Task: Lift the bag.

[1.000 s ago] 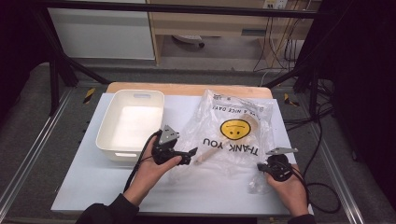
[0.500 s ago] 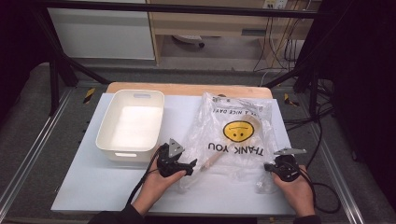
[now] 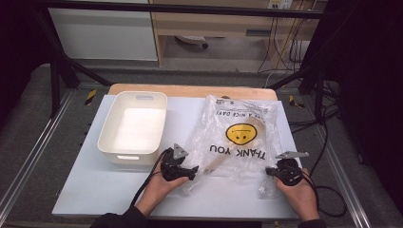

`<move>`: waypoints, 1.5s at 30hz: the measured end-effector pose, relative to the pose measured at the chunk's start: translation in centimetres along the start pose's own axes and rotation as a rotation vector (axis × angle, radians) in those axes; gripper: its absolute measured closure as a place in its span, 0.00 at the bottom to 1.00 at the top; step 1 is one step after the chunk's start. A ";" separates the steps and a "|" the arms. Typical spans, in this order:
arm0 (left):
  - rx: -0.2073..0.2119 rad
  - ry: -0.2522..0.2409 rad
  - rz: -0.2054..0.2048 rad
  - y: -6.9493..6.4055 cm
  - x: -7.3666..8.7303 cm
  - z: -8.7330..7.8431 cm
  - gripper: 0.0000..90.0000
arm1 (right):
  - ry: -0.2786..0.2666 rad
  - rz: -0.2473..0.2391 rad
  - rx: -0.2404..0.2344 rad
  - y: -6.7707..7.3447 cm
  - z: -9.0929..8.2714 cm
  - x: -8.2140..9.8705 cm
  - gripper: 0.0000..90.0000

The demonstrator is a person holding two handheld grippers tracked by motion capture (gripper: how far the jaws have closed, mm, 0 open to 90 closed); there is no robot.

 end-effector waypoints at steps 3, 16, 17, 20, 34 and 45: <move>0.004 0.003 0.020 -0.6 0.2 -0.2 0.26 | -0.001 -0.007 -0.007 0.4 0.0 -0.1 1.00; 0.018 -0.007 0.059 -1.4 0.6 -1.0 0.82 | 0.002 -0.037 -0.023 1.5 0.2 -0.4 1.00; 0.018 -0.009 0.059 -1.4 0.6 -1.0 0.86 | 0.005 -0.038 -0.023 1.5 0.2 -0.4 1.00; 0.019 -0.015 0.053 -1.2 0.6 -1.0 0.98 | 0.001 -0.038 -0.021 1.6 0.2 -0.5 1.00; 0.048 0.015 0.022 -0.8 0.9 -1.6 1.00 | -0.039 -0.054 -0.019 1.6 -0.1 -0.8 0.92; 0.044 0.015 0.029 -0.8 0.9 -1.6 1.00 | -0.121 -0.061 0.078 0.9 -1.0 -2.0 0.32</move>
Point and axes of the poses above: each handheld gripper's, and its own axes: z roughly forward along the jaws, x roughly out of its underside, y roughly to its left, the point moved 10 cm from there along z, roughly forward along the jaws, and after that the axes turned 9 degrees about -z, right-handed, at the moved point
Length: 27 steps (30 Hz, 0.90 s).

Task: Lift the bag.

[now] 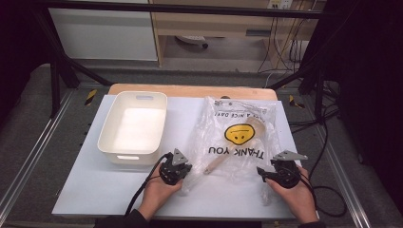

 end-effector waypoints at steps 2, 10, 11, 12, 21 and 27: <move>0.001 0.000 -0.001 0.0 0.0 0.0 1.00 | -0.005 0.019 0.027 -0.5 -0.3 -0.1 0.23; -0.002 -0.002 0.004 0.0 0.0 0.0 1.00 | -0.061 0.102 0.058 -2.4 -2.0 -0.3 0.11; -0.002 -0.002 0.004 0.0 0.0 0.0 1.00 | -0.057 0.109 0.063 -2.6 -2.1 -0.2 0.10; -0.002 -0.002 0.004 0.0 0.0 0.0 1.00 | -0.053 0.117 0.066 -2.8 -2.2 0.0 0.10; -0.002 -0.003 0.004 0.0 0.0 0.0 1.00 | 0.037 0.186 0.024 -3.5 -0.5 3.4 0.06; 0.000 -0.005 0.004 0.0 0.0 0.0 1.00 | 0.073 0.181 -0.008 -2.7 0.2 4.3 0.06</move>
Point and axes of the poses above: each handheld gripper's, and its own axes: z roughly forward along the jaws, x roughly out of its underside, y roughly to its left, the point moved 10 cm from there along z, roughly forward along the jaws, and after that the axes turned 9 degrees about -z, right-handed, at the moved point
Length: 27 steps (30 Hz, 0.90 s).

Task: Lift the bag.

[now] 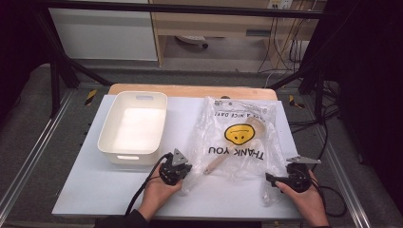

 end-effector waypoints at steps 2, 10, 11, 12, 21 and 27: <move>0.002 -0.001 -0.002 0.0 0.0 0.0 1.00 | 0.001 -0.005 -0.004 0.3 0.0 0.0 0.05; 0.000 -0.003 -0.003 0.0 0.0 0.0 1.00 | 0.033 -0.087 -0.012 2.4 0.3 0.1 0.05; 0.000 -0.003 -0.003 0.0 0.0 0.0 1.00 | 0.036 -0.102 -0.001 2.5 0.5 0.1 0.04; 0.000 -0.004 -0.004 0.0 0.0 0.0 1.00 | 0.050 -0.114 0.007 2.6 0.5 0.2 0.04; 0.000 -0.005 -0.003 0.0 0.0 0.0 1.00 | 0.079 -0.162 0.023 3.8 0.9 -0.3 0.11; -0.001 -0.005 -0.003 0.0 0.0 0.0 1.00 | 0.050 -0.205 -0.010 4.7 0.4 -0.5 0.39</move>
Point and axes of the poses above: each handheld gripper's, and its own axes: z roughly forward along the jaws, x roughly out of its underside, y roughly to its left, the point moved 10 cm from there along z, roughly forward along the jaws, and after that the axes turned 9 degrees about -z, right-handed, at the moved point
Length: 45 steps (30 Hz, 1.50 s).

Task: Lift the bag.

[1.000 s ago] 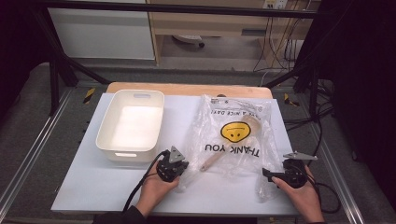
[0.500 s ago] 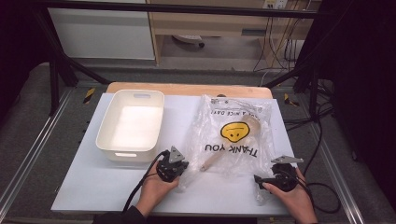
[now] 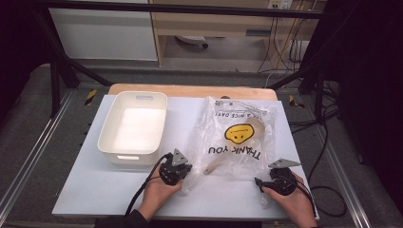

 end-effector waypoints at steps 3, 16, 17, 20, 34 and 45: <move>0.000 0.001 -0.002 0.0 0.0 0.0 1.00 | -0.005 -0.007 -0.004 0.1 0.0 -0.1 0.51; 0.015 0.004 -0.013 -0.1 0.0 -0.1 1.00 | 0.004 -0.057 -0.037 0.8 0.2 -0.9 0.96; 0.018 0.004 -0.014 -0.2 0.0 -0.1 1.00 | 0.003 -0.057 -0.040 0.8 0.2 -0.9 0.98; 0.031 0.001 -0.017 -0.4 -0.2 -0.2 1.00 | -0.005 -0.058 -0.048 0.8 0.2 -1.0 1.00; 0.080 -0.053 -0.030 -1.2 -3.6 -2.4 1.00 | -0.072 -0.016 -0.061 -0.6 -2.0 -2.6 1.00; 0.096 -0.065 -0.040 -1.1 -5.5 -3.1 1.00 | -0.093 -0.055 -0.044 -1.3 -3.5 -4.7 1.00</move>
Point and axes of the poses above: each handheld gripper's, and its own axes: z roughly forward along the jaws, x roughly out of its underside, y roughly to its left, the point moved 10 cm from there along z, roughly forward along the jaws, and after that the axes turned 9 degrees about -z, right-handed, at the moved point
